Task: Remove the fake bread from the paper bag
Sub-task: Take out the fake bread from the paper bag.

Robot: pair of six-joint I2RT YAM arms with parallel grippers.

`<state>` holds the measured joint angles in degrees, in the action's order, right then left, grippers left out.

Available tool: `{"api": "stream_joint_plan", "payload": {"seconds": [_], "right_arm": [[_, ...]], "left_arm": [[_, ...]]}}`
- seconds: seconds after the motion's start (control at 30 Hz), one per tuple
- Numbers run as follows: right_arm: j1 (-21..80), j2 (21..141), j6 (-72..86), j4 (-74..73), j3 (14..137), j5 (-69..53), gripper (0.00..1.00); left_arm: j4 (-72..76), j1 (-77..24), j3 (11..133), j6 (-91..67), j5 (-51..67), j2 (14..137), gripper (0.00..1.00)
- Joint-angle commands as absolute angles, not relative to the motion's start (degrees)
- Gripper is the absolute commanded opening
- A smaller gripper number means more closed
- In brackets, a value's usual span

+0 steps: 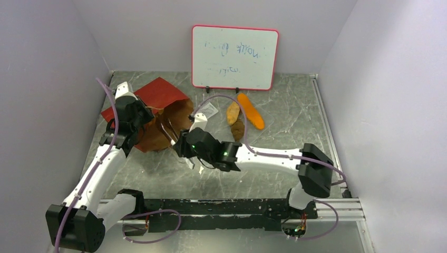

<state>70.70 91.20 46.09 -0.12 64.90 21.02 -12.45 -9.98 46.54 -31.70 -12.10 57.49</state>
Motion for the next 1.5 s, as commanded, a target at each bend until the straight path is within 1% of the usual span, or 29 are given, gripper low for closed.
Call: {"api": "stream_joint_plan", "payload": {"seconds": [0.0, 0.33, 0.83, 1.0, 1.23, 1.47], "right_arm": [[67.3, 96.35, 43.54, 6.39, 70.2, 13.94, 0.35], [61.71, 108.87, 43.97, 9.15, 78.86, 4.85, 0.35], [58.72, 116.89, 49.18, 10.35, 85.18, -0.32, 0.39], [58.38, 117.24, 51.54, 10.7, 84.33, -0.45, 0.39], [57.26, 117.42, 56.94, 15.72, 80.11, -3.05, 0.39], [56.15, 118.49, 60.26, 19.27, 78.41, -5.35, 0.39]], "left_arm": [[-12.75, -10.31, 46.81, -30.93, -10.22, 55.74, 0.1], [-12.75, -10.29, 46.06, -30.55, -10.03, 55.26, 0.1], [-12.1, -10.33, 44.99, -30.86, -9.34, 54.98, 0.09], [-11.9, -10.28, 44.81, -30.91, -9.16, 55.02, 0.09], [-11.74, -10.29, 44.33, -31.0, -9.12, 54.61, 0.09], [-11.67, -10.31, 44.23, -31.2, -8.58, 54.73, 0.09]]}}
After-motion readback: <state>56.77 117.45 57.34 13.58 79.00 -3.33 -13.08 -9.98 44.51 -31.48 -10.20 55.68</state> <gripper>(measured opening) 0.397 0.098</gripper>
